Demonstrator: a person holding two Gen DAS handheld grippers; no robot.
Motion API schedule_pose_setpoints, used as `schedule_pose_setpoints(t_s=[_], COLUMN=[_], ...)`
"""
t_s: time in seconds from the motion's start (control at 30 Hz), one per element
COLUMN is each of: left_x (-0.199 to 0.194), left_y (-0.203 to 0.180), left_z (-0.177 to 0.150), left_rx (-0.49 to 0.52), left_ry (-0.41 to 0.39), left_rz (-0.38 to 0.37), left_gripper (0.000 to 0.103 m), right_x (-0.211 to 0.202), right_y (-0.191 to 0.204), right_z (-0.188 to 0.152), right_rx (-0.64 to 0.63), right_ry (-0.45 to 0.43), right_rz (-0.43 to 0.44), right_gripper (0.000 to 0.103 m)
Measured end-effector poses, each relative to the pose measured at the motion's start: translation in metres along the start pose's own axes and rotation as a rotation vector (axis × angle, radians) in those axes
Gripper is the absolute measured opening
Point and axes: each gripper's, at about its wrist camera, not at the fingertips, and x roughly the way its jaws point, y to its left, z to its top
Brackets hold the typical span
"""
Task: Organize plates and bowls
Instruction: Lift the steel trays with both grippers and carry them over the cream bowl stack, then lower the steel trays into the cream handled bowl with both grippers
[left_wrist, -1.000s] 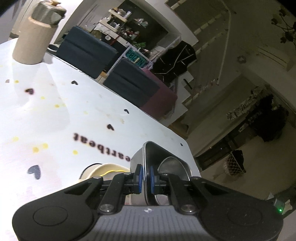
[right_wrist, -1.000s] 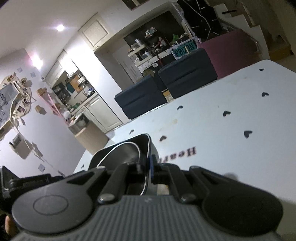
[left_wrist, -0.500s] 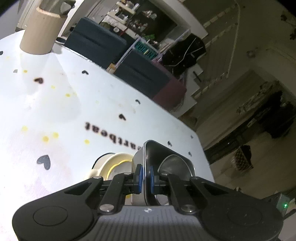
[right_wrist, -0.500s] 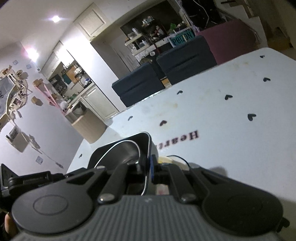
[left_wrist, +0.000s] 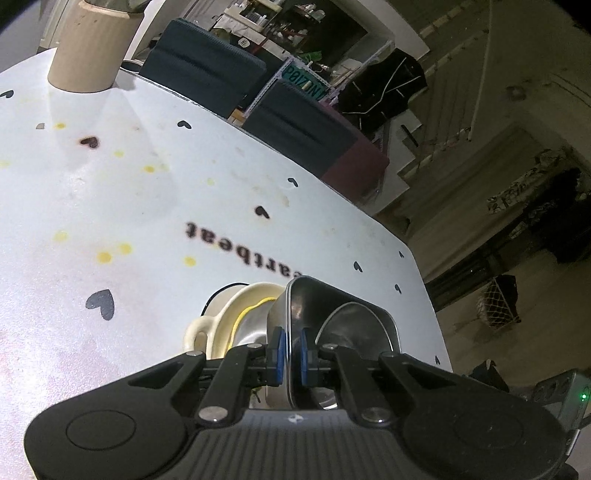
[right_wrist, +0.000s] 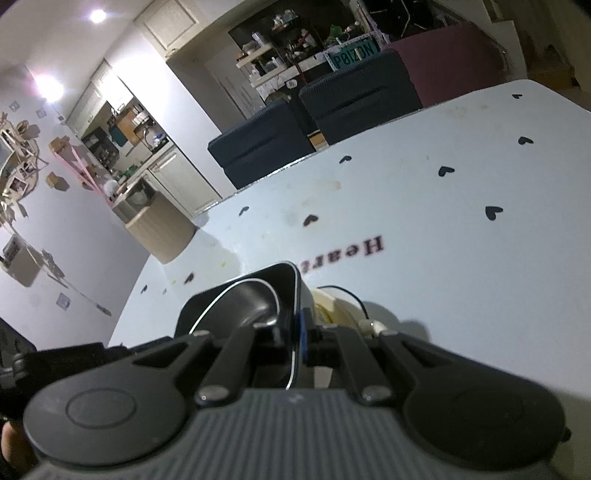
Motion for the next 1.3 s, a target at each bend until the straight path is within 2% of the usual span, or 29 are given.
schedule_pose_setpoints(t_s=[0.4,0.8,1.3], left_x=[0.006,0.003,0.01], left_y=[0.002,0.005,0.006], left_z=[-0.002,-0.002,-0.003], left_rx=[-0.001,-0.015,-0.012], left_ry=[0.029,0.026,0.046], left_rz=[0.031,0.039,0.065], left_gripper=[0.008,0.008,0.008], right_x=[0.009,0.016,0.018], right_y=[0.004,0.007,0.007], right_z=[0.0,-0.002,0.0], right_rx=[-0.017,-0.05,-0.066], right_ry=[0.052,0.1,0.102], right_rz=[-0.03,-0.037,-0.052], right_gripper=[0.007,0.008,0.009])
